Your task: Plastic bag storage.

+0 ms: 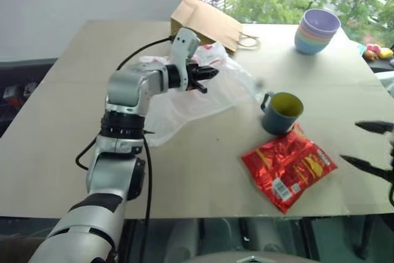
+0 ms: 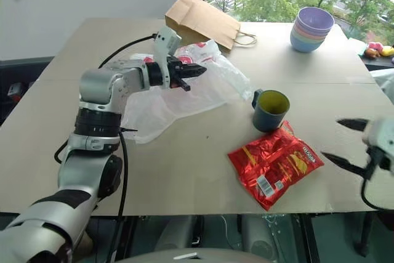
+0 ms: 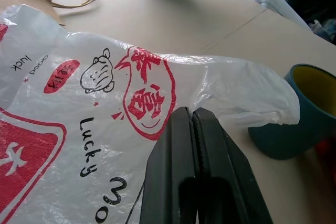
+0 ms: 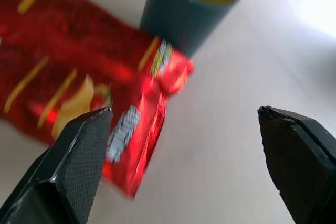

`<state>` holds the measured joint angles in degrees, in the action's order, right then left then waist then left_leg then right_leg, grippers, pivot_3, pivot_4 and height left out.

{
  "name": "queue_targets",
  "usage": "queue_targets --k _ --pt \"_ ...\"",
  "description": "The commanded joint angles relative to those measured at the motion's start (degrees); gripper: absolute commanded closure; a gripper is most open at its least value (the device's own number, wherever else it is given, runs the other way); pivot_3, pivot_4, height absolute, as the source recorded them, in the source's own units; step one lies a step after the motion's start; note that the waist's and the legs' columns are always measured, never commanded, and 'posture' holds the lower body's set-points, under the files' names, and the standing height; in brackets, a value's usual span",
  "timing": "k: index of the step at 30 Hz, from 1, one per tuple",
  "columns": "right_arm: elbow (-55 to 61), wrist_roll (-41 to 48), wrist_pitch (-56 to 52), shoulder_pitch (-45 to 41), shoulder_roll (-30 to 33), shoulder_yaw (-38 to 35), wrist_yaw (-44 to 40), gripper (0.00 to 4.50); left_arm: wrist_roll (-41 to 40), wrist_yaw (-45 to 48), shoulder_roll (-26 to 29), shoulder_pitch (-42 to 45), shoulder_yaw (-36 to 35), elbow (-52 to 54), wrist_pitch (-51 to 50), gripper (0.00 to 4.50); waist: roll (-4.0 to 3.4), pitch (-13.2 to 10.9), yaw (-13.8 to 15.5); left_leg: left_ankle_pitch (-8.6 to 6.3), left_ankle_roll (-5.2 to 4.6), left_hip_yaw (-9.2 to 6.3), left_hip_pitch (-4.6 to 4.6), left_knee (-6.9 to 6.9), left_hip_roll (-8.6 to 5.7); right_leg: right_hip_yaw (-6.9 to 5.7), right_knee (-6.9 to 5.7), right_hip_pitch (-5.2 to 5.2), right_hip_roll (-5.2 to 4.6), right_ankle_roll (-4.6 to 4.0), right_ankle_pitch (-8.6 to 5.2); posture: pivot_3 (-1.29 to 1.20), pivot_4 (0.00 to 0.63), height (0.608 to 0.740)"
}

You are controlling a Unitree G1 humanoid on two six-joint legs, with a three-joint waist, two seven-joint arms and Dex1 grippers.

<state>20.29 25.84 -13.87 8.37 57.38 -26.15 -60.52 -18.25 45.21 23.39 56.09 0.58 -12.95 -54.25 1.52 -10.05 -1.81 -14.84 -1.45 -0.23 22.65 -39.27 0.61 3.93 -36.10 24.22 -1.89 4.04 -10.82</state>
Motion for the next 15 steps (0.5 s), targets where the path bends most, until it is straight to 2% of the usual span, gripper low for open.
queue_targets --k 1,3,5,7,8,9,10,14,15 --pt "5.06 -1.17 -7.46 -7.22 1.36 5.48 6.45 0.00 -0.67 -2.01 0.42 1.63 -1.30 1.83 0.03 4.48 0.00 0.00 0.02 0.00 0.00 -0.02 -0.01 0.00 0.00 -0.01 -0.05 0.00 0.01 0.06 0.03 0.00 0.150 0.740" --pt "4.95 -0.64 -13.22 -15.48 1.81 12.22 7.08 0.00 -0.40 -3.59 0.12 2.62 -1.59 1.16 -0.01 4.48 0.01 -0.01 -0.07 0.00 0.00 -0.01 0.09 0.02 -0.02 -0.01 0.01 0.04 -0.01 0.12 0.07 0.00 0.150 0.740" --pt "2.04 -2.24 -19.38 -25.41 -0.35 20.20 8.70 0.00 -0.82 -4.64 -0.27 3.57 -1.81 1.33 -0.69 4.48 0.03 -0.06 -0.17 -0.01 0.00 0.00 0.21 0.04 -0.04 0.00 0.20 0.06 -0.06 0.09 0.13 0.00 0.150 0.740" --pt "-2.24 -6.43 -20.32 -31.86 -2.39 27.29 8.76 0.00 -0.88 -5.60 -0.54 4.31 -1.76 1.47 -1.19 4.48 0.06 -0.06 0.03 -0.01 -0.01 0.00 0.26 0.04 -0.06 -0.01 0.22 0.09 -0.07 -0.07 0.24 0.00 0.150 0.740" --pt "-4.20 -8.00 -20.42 -33.85 -3.03 29.98 8.21 0.53 -0.67 -6.42 -0.72 4.80 -1.89 1.12 -1.36 4.50 0.04 -0.06 0.17 -0.01 -0.01 -0.05 0.25 0.06 -0.06 -0.07 0.22 0.08 -0.07 -0.08 0.23 0.00 0.150 0.740" --pt "-6.02 -9.17 -19.97 -35.46 -3.87 31.93 7.73 0.72 -0.41 -7.34 -0.95 5.34 -2.05 0.57 -1.43 4.50 0.04 -0.06 0.50 -0.02 -0.01 -0.06 0.26 0.07 -0.06 -0.08 0.22 0.08 -0.07 -0.08 0.23 0.00 0.150 0.740" --pt "-7.97 -9.99 -20.38 -37.13 -4.87 33.45 7.71 1.14 -0.14 -8.28 -1.22 5.98 -2.23 -0.18 -1.32 4.50 0.04 -0.06 0.77 -0.02 -0.01 -0.08 0.27 0.11 -0.07 -0.09 0.22 0.09 -0.07 -0.08 0.23 0.00 0.150 0.740" --pt "-12.64 -13.81 -18.86 -39.98 -5.13 37.74 5.73 3.13 0.21 -11.71 -2.36 8.35 -3.05 -3.31 -1.32 4.50 0.02 -0.07 1.26 -0.02 -0.02 -0.06 0.40 0.10 -0.13 -0.09 0.24 0.19 -0.13 -0.07 0.24 0.00 0.150 0.740" --pt "-13.26 -14.81 -18.24 -40.33 -4.74 38.88 4.78 3.45 0.09 -12.34 -2.69 9.13 -3.37 -4.45 -1.34 4.50 0.03 -0.07 1.29 -0.02 -0.02 -0.06 0.45 0.10 -0.14 -0.10 0.24 0.21 -0.14 -0.07 0.25 0.00 0.150 0.740"
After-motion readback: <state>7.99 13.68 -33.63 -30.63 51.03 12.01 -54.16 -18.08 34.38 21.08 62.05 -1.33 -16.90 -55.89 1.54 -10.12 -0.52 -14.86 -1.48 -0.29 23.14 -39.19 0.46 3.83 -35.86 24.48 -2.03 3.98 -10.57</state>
